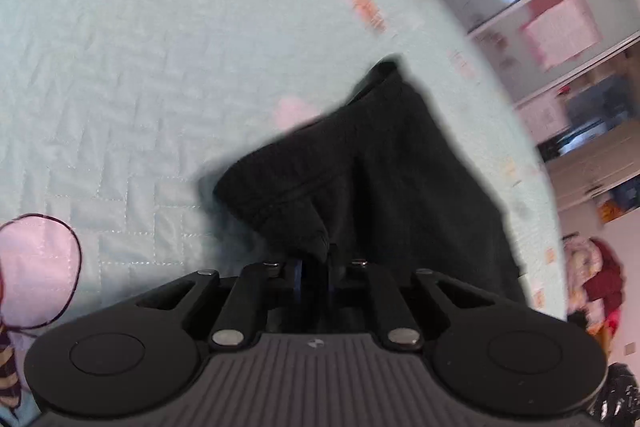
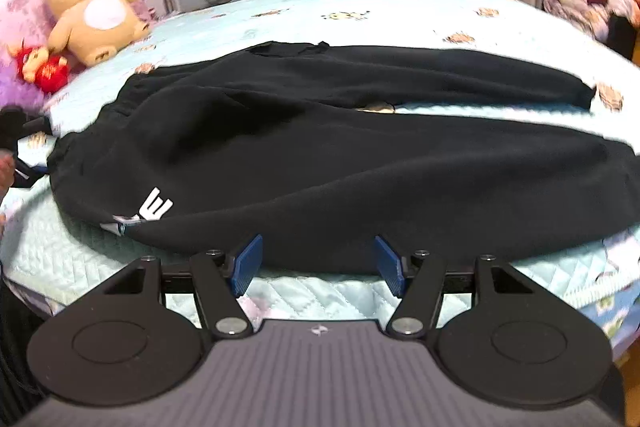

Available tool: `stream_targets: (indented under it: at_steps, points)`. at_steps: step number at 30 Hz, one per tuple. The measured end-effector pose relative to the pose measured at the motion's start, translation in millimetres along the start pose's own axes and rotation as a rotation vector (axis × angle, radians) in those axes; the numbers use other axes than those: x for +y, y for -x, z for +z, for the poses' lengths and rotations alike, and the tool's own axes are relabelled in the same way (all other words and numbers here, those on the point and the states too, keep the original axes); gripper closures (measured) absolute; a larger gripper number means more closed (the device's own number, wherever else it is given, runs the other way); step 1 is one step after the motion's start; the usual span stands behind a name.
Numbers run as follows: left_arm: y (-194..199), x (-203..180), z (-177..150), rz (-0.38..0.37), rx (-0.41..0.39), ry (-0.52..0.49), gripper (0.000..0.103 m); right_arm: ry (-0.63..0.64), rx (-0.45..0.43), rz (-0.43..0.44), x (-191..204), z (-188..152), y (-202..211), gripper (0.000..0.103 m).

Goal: Fold clothes

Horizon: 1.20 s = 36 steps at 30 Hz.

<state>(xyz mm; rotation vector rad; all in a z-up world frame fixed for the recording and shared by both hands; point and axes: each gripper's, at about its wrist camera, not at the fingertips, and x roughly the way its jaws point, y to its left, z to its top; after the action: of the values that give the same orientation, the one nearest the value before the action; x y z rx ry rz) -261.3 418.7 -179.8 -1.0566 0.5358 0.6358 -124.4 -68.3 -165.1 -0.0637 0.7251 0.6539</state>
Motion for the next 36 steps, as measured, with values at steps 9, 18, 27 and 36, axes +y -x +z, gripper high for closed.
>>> stream_targets:
  at_steps: [9,18,27,36]
  points:
    - [34.0,45.7,-13.2,0.013,-0.024,0.023,0.08,0.047,0.004,0.16,19.5,-12.0,-2.6,0.04]
    - [46.2,19.7,-44.1,-0.018,0.008,-0.001,0.035,0.514,-0.07,0.007,70.2,-40.9,-6.2,0.037]
    - [25.6,2.7,-52.7,-0.002,0.035,0.013,0.053,0.763,-0.12,-0.115,85.6,-43.3,-41.6,0.103]
    - [48.9,25.5,-48.7,-0.068,0.017,0.037,0.09,0.632,-0.12,0.089,62.1,-21.2,24.7,0.102]
